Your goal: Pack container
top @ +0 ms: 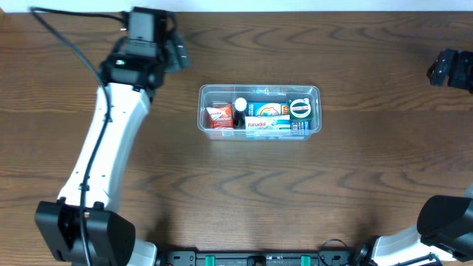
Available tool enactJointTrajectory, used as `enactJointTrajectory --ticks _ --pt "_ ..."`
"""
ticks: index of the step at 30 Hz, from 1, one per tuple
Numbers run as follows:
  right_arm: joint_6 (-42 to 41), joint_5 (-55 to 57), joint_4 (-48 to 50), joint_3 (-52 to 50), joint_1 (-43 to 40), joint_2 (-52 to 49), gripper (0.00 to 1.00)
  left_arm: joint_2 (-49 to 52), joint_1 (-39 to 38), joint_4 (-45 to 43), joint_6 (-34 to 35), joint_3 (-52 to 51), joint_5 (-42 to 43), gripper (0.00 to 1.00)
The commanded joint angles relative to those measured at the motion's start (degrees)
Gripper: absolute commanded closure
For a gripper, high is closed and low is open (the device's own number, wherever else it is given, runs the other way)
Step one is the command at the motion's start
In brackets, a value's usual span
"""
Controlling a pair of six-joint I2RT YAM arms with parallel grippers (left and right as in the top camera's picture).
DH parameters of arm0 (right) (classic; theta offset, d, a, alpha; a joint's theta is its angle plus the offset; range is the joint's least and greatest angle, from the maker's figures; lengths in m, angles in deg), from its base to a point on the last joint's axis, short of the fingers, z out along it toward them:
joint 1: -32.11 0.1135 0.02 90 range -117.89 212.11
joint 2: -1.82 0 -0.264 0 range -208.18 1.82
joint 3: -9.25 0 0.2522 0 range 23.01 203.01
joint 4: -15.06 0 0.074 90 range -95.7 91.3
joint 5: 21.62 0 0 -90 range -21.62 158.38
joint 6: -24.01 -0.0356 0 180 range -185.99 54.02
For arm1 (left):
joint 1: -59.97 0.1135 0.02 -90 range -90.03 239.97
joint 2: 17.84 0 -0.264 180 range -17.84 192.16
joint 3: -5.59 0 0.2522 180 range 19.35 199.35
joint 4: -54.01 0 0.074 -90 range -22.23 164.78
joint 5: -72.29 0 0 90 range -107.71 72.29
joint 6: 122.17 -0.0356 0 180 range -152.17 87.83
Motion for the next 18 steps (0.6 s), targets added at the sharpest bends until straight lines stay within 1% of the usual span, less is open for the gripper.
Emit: enactJointTrajectory --ticks 1,6,18 --pt "0.00 -0.15 -0.07 0.79 -0.24 0.37 0.01 0.00 2.47 0.13 0.33 0.31 -0.85 0.02" --pt "0.02 -0.15 -0.09 0.79 -0.26 0.37 0.01 0.00 4.35 0.13 0.31 0.31 -0.85 0.02" --pt "0.00 -0.13 -0.07 0.79 -0.26 0.37 0.01 0.00 4.39 0.13 0.31 0.31 -0.85 0.02"
